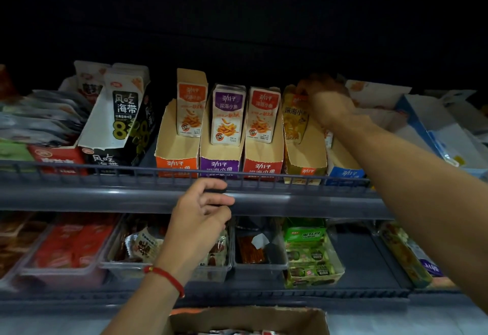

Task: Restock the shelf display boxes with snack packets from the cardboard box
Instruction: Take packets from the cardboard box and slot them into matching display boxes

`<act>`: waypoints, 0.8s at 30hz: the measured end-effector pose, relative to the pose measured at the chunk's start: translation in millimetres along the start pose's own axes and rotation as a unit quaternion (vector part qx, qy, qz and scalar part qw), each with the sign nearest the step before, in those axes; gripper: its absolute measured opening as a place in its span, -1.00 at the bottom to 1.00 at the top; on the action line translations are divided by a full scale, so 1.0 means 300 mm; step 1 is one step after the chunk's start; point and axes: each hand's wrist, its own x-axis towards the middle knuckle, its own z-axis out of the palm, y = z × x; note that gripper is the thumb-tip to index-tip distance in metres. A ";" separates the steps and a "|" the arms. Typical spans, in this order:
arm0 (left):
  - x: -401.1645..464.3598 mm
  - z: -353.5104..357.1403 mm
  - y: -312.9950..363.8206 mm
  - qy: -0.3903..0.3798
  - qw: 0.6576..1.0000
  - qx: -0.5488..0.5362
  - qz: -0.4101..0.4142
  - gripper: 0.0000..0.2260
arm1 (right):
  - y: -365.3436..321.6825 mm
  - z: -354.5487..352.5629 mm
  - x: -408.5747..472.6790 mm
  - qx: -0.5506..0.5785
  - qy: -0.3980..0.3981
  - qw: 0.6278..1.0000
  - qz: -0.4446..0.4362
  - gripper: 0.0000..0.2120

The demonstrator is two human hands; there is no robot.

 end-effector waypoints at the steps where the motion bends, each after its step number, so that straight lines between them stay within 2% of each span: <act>1: 0.000 0.000 0.001 -0.001 1.000 0.003 -0.002 -0.63 | -0.001 0.000 0.000 -0.012 0.003 1.000 -0.010 -0.65; 5: 0.000 0.003 0.001 -0.002 1.000 0.013 -0.006 -0.63 | -0.003 0.002 0.001 -0.018 0.007 0.999 -0.032 -0.62; 13: -0.015 0.007 -0.001 -0.013 0.999 0.035 0.002 -0.66 | 0.019 0.003 -0.023 -0.010 0.042 0.997 -0.062 -0.75; 16: -0.027 0.008 -0.022 -0.032 0.998 0.060 0.007 -0.72 | 0.005 -0.030 -0.105 0.002 0.123 0.989 -0.084 -0.80; 18: -0.038 0.017 -0.052 -0.050 0.995 0.085 0.011 -0.77 | -0.029 -0.062 -0.230 0.073 0.155 0.979 -0.114 -0.82; 20: -0.051 0.044 -0.105 -0.075 0.990 0.122 0.010 -0.81 | -0.070 -0.071 -0.408 0.150 0.125 0.968 -0.155 -0.78; 24: -0.109 0.149 -0.320 -0.123 0.970 0.210 -0.027 -0.81 | -0.155 0.071 -0.782 0.199 -0.083 0.952 -0.216 -0.83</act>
